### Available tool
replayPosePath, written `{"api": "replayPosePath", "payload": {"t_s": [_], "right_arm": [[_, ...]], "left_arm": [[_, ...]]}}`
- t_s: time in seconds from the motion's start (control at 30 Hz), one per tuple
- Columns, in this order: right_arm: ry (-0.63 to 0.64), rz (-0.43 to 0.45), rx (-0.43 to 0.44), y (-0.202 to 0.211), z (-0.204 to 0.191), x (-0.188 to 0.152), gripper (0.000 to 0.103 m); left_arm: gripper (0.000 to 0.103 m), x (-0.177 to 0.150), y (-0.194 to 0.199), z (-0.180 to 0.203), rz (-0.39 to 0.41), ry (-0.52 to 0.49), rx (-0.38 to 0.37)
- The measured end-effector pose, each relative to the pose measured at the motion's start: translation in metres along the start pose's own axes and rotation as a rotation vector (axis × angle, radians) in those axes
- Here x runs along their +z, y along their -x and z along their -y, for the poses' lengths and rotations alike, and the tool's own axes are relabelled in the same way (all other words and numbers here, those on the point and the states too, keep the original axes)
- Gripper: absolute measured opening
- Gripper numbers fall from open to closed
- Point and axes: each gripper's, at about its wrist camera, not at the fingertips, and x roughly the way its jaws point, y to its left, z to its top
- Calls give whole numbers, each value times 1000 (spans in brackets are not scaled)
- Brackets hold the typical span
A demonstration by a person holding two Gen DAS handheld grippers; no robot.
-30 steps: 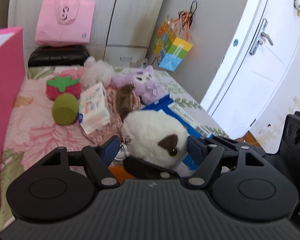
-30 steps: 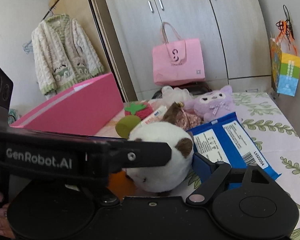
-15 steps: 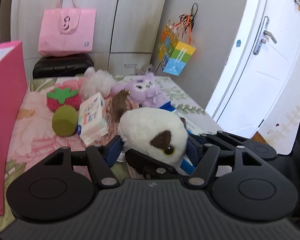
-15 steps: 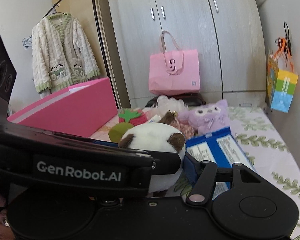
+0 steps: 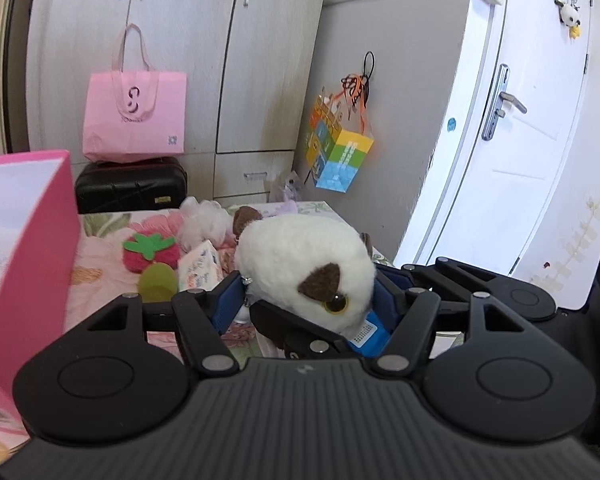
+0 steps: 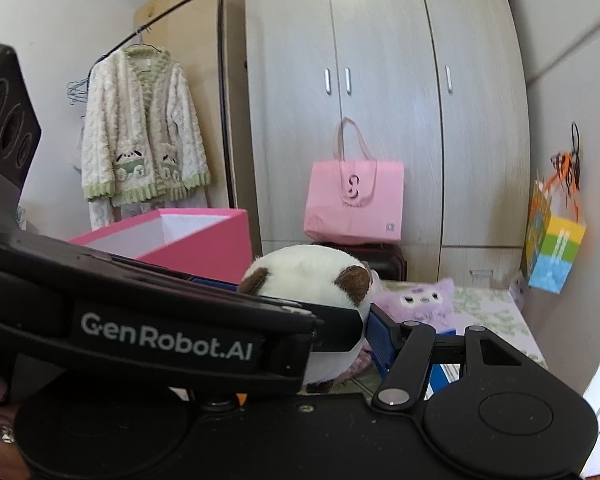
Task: Organize soft objects
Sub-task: 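Carry the plush cat into the pink box and open the left gripper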
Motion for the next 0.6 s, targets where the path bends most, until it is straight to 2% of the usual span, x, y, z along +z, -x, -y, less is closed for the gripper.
{"api": "replayPosePath", "payload": {"t_s": [0.17,0.33,0.6], "right_arm": [[33,0,26,12,-21,12,67],[42,-48,57,20,-44,14,67],[83,-125,165,31,-88,11,67]], "left_arm": [[65,2,27,-2,0,14,30],[64,-2,53,-10,-46,50,64],[64,-21,101,-32,-127,121,115]]}}
